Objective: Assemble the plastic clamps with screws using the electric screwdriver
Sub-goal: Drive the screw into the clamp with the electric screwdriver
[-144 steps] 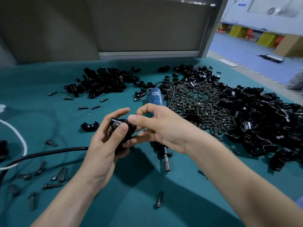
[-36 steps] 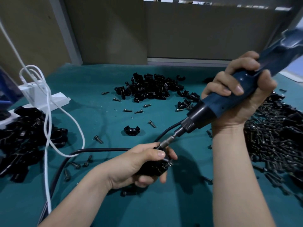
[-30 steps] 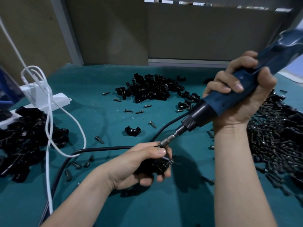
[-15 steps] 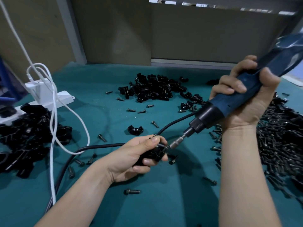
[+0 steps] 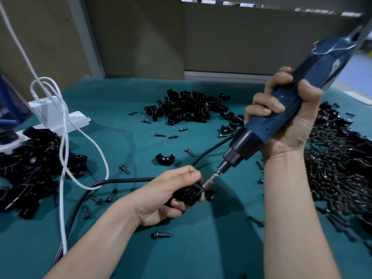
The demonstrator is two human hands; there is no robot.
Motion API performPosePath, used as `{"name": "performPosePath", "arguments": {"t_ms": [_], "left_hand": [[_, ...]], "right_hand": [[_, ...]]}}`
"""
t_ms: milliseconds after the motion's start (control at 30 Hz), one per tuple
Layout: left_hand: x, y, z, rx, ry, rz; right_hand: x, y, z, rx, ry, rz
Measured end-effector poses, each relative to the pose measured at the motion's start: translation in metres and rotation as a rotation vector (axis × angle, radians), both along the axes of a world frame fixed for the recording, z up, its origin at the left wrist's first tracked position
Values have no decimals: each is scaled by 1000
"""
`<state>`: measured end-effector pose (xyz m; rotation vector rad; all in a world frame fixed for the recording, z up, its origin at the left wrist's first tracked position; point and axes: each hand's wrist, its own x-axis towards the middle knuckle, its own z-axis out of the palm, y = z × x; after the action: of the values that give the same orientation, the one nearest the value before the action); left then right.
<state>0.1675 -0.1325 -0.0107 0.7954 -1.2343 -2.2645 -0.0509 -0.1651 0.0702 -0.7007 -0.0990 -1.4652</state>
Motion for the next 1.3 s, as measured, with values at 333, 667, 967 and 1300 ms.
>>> {"name": "performPosePath", "arguments": {"t_ms": [333,667,967,1300], "left_hand": [[-1,0,1,14,-56,-3],[-1,-1,2,-4,-81,1],[0,-1,1,8,-68,18],[0,-1,-1,35,-33,35]], "right_hand": [[3,0,0,-30,-43,76],[6,-2,-1,-34,-51,90],[7,-3,-2,-48,-39,97],[10,-4,-2,-69,-34,107]]}}
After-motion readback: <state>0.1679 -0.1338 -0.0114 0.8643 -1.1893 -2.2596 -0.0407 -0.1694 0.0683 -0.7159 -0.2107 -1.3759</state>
